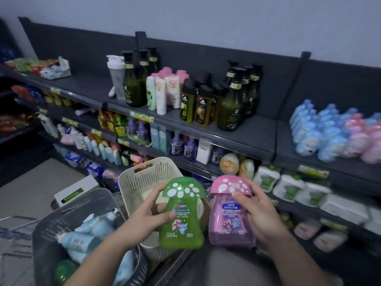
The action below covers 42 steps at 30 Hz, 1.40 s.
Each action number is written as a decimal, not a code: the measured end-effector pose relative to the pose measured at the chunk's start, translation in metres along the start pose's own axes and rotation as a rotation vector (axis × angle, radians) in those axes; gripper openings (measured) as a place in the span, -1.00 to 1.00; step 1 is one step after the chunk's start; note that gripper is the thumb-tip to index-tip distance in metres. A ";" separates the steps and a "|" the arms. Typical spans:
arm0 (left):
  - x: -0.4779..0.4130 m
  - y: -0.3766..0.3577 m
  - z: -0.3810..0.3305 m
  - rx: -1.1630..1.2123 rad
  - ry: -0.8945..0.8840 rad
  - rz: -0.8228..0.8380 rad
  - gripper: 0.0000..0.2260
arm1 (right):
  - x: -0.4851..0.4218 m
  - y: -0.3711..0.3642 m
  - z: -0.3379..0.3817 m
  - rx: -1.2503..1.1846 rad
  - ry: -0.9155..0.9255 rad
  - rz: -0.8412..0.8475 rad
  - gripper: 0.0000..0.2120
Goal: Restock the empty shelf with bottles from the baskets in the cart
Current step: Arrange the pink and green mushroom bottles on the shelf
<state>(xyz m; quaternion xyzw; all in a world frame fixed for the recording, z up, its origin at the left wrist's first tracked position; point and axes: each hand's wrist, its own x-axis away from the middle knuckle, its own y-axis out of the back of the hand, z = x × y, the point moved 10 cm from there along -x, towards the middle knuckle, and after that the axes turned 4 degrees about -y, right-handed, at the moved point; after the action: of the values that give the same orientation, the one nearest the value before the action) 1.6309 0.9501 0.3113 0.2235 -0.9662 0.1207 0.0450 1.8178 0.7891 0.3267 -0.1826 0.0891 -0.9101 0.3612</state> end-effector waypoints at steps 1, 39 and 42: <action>-0.002 -0.018 0.001 -0.007 0.007 0.024 -0.40 | 0.009 0.015 0.005 -0.016 0.009 -0.022 -0.05; -0.265 -0.496 0.016 -0.085 -0.025 0.677 -0.42 | 0.107 0.455 0.185 -0.130 0.416 -0.678 -0.09; -0.291 -0.519 0.016 -0.088 -0.023 0.690 -0.41 | 0.101 0.477 0.191 -0.173 0.427 -0.702 -0.07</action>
<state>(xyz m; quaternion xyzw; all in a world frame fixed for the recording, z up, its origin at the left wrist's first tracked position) 2.1205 0.6163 0.3650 -0.1172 -0.9895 0.0844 0.0001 2.1239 0.3685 0.3883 -0.0389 0.1705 -0.9845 -0.0142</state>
